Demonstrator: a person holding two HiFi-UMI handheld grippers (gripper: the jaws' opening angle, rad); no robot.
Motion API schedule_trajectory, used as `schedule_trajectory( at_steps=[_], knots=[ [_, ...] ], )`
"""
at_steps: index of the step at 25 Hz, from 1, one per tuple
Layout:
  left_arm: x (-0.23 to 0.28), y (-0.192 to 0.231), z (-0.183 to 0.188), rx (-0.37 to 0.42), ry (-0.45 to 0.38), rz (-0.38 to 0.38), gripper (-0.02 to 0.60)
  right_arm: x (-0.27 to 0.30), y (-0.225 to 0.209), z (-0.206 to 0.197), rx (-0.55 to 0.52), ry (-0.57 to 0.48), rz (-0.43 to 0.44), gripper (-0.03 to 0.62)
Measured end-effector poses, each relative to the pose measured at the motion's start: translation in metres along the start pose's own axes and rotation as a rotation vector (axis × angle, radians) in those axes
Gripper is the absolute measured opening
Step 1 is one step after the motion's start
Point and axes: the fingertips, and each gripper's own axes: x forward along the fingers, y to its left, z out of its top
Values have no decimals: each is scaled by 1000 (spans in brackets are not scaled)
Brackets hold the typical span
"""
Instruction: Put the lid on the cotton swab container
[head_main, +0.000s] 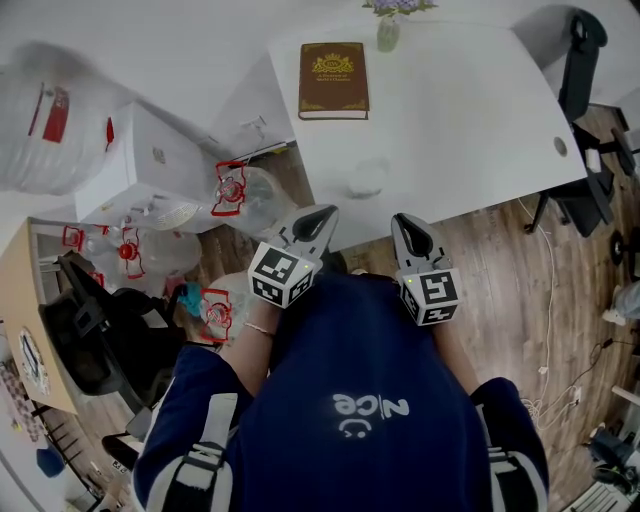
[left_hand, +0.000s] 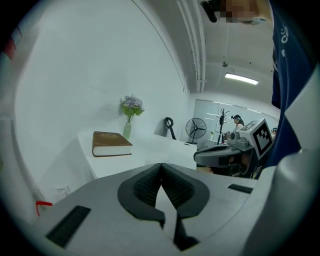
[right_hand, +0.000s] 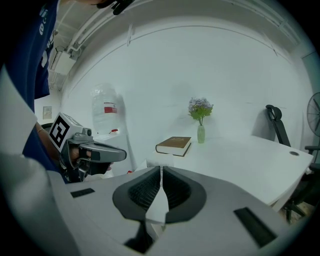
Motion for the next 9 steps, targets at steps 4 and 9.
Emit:
schedule_trajectory(
  at_steps=[4, 9],
  knots=[
    [-1, 3, 3, 0, -11, 9, 20, 2, 1, 2, -10, 1, 5, 52],
    [2, 1, 2, 6, -5, -4, 20, 3, 1, 1, -13, 2, 9, 52]
  ],
)
